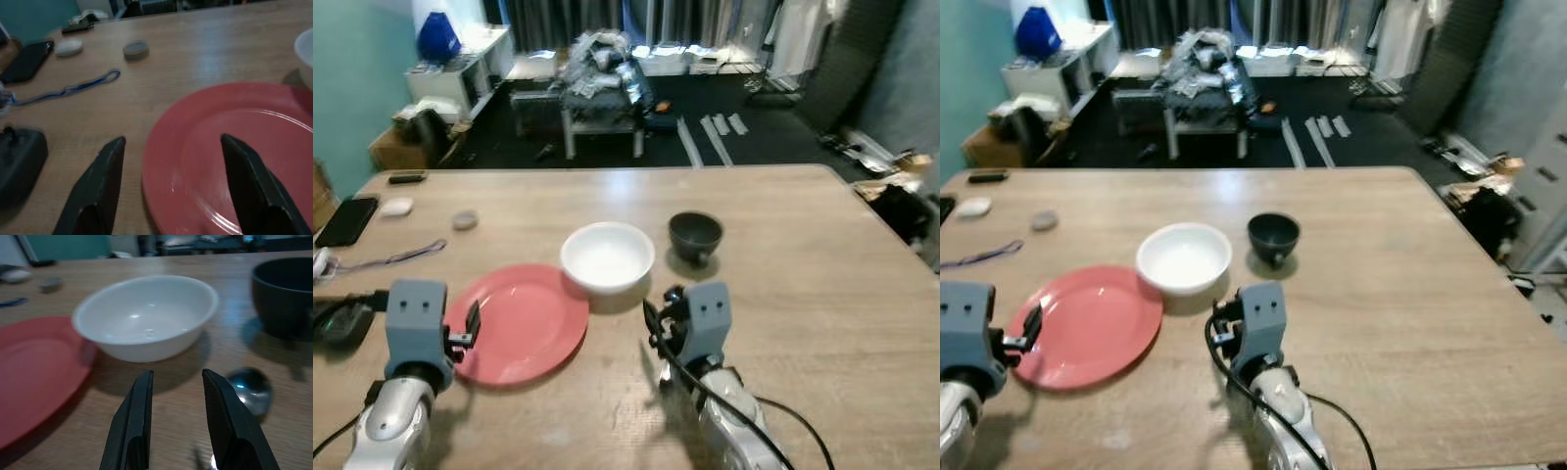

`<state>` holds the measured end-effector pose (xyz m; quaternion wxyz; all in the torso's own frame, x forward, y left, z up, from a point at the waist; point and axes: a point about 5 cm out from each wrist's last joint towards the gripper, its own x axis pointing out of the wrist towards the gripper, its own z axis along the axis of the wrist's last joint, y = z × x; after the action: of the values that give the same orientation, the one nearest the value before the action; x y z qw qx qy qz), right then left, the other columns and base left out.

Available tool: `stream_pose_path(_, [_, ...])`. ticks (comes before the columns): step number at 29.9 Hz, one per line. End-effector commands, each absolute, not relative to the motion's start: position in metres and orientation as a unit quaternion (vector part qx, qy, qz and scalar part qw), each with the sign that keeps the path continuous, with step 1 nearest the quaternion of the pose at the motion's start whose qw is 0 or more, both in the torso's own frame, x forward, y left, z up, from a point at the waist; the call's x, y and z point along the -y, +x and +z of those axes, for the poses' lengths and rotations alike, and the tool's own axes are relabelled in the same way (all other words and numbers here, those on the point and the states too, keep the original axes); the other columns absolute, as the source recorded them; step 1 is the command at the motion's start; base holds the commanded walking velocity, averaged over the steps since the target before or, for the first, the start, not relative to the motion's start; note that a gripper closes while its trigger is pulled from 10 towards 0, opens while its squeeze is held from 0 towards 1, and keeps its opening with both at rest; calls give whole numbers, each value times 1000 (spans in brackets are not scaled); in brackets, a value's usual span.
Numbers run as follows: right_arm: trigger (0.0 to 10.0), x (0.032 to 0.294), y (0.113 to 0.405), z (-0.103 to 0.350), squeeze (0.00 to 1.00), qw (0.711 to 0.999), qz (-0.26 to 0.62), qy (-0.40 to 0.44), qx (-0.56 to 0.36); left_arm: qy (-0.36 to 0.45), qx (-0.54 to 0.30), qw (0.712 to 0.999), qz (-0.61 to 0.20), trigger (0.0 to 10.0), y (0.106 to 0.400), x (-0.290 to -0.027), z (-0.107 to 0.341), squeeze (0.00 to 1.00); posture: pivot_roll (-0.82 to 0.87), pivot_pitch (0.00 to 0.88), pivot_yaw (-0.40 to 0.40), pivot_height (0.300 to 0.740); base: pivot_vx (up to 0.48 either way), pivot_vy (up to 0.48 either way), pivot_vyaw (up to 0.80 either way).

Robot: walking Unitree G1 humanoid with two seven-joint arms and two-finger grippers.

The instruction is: Setting the table

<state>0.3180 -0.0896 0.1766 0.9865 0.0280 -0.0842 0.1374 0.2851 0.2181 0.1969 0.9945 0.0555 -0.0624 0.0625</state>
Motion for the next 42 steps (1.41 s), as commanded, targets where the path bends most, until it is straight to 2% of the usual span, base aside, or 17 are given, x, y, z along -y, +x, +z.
stream_pose_path(1, [10000, 86, 316, 171, 0, 987, 141, 42, 69, 65, 47, 994, 74, 10000, 283, -224, 191, 0, 102, 154, 72, 740, 0, 0, 531])
stream_pose_path(22, [10000, 89, 317, 170, 0, 986, 138, 64, 63, 57, 26, 993, 103, 10000, 289, -229, 186, 0, 98, 154, 70, 740, 0, 0, 0])
stream_pose_path(31, [10000, 88, 317, 170, 0, 986, 141, 66, 63, 57, 26, 992, 106, 10000, 288, -230, 185, 0, 98, 151, 69, 740, 0, 443, 0])
stream_pose_path(42, [10000, 88, 317, 170, 0, 985, 145, 64, 63, 65, 25, 992, 105, 10000, 289, -229, 184, 0, 91, 144, 68, 740, 0, 0, 0])
